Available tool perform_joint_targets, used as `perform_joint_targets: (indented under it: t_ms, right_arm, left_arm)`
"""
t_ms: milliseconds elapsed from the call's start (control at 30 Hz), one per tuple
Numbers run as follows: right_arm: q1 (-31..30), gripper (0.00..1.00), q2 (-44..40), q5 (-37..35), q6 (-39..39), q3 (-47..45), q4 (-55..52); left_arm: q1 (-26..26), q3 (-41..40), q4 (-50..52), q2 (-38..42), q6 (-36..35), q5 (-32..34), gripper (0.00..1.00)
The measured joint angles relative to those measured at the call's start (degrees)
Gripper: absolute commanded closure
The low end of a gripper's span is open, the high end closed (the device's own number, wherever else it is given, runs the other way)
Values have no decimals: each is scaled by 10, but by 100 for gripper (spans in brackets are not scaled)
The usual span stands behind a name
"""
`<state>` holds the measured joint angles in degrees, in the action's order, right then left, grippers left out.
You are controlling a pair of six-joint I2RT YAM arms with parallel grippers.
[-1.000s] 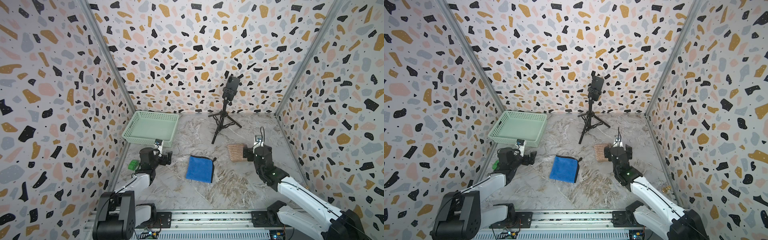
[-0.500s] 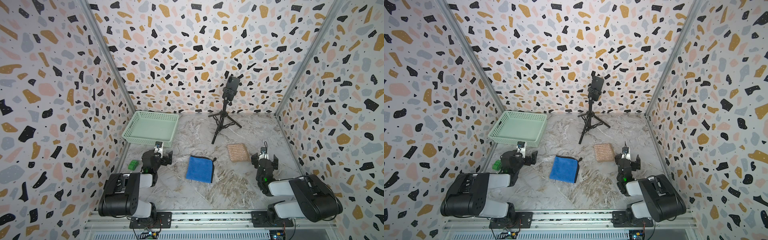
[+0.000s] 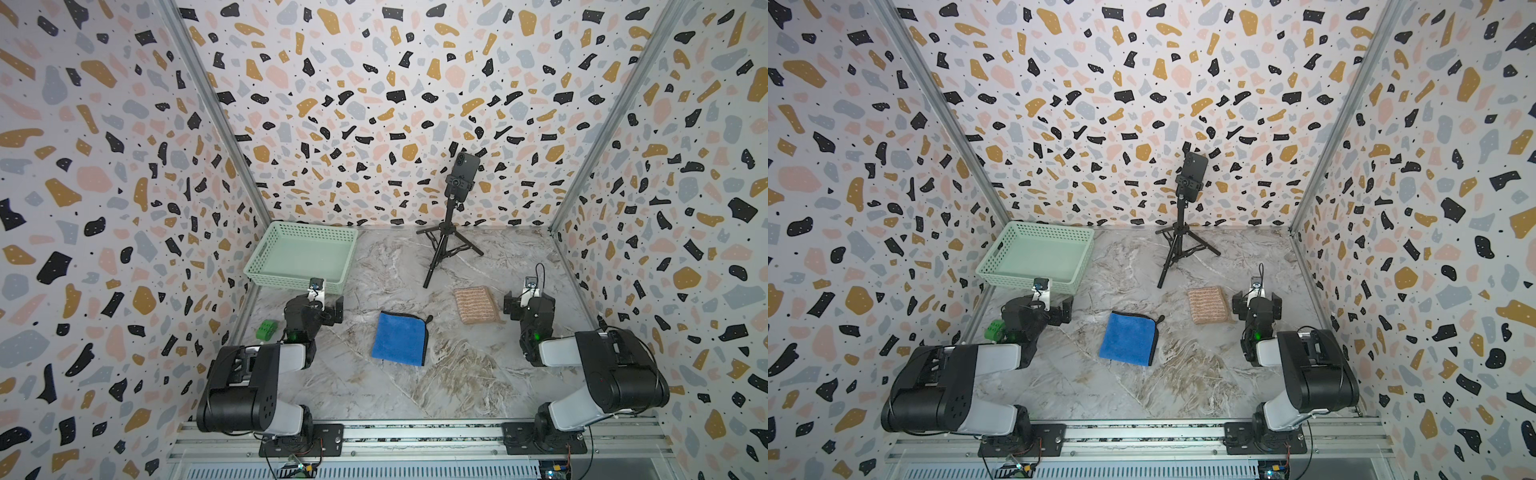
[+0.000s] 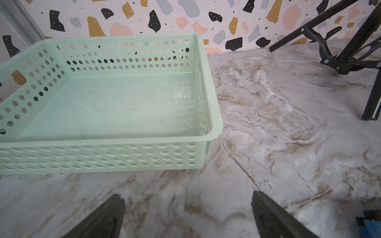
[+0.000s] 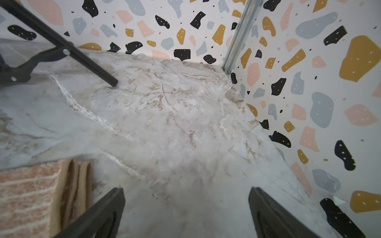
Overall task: Fold the square dishcloth
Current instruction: Reset both arms
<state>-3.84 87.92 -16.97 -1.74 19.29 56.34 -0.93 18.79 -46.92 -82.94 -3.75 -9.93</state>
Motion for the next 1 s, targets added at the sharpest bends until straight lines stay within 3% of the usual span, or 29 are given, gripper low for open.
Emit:
perform_joint_targets:
  t_ms: [1000]
  right_arm:
    - [1,0,-2,24,9,-3,-37]
  left_arm:
    - [0,0,2,0,0,0,0]
